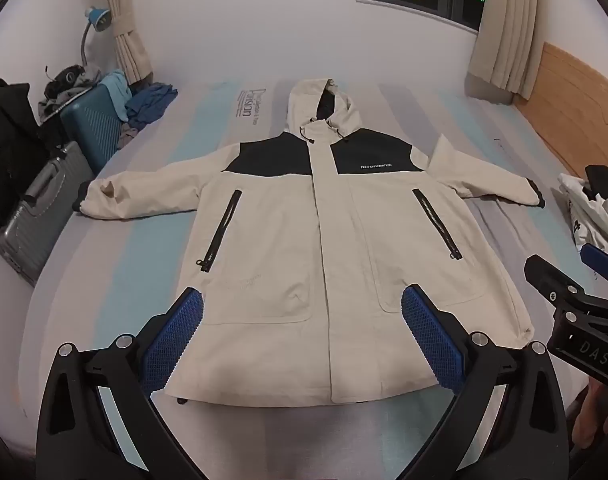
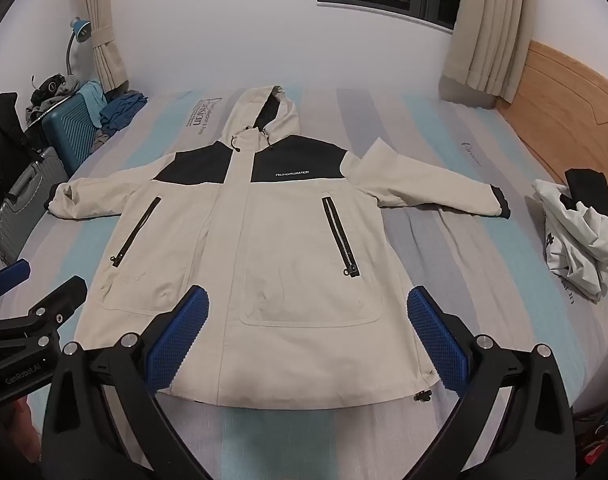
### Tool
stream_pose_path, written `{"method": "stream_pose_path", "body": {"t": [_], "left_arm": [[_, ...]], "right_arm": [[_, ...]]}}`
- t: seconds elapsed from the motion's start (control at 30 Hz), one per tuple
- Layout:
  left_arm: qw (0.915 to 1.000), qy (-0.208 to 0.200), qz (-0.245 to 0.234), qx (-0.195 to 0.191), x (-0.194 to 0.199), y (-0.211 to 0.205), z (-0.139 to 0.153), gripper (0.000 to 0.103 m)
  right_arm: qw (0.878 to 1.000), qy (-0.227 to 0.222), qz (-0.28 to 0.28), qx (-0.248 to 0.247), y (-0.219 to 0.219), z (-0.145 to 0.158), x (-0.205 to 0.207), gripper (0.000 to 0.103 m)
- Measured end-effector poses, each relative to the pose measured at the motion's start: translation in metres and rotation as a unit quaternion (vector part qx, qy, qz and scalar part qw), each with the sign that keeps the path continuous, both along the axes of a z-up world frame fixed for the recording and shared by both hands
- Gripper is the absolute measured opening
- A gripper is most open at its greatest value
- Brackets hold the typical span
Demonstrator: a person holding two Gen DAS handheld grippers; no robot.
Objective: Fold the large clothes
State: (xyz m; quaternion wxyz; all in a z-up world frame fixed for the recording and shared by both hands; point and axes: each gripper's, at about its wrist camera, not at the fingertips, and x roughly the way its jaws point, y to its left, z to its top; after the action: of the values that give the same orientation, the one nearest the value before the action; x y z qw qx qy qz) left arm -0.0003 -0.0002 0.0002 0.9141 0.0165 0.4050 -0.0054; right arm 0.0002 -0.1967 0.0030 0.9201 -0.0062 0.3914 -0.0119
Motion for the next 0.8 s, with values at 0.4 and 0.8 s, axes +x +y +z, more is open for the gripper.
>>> {"method": "stream_pose_path", "body": {"t": [0.4,0.8], "left_arm": [[1.0000,0.002,0.002,-0.003,-0.0002,0.0014,-0.0003,0.097],[1.0000,0.001,0.003,-0.007,-0.0025,-0.0023,0.0040,0.097]], "right_arm": [[1.000,-0.001,0.001,-0.001,0.0002,0.0003,-0.0027,0.096],[1.000,-0.002,0.003,0.001,-0.0026,0.0021,-0.0050,0.096]]}}
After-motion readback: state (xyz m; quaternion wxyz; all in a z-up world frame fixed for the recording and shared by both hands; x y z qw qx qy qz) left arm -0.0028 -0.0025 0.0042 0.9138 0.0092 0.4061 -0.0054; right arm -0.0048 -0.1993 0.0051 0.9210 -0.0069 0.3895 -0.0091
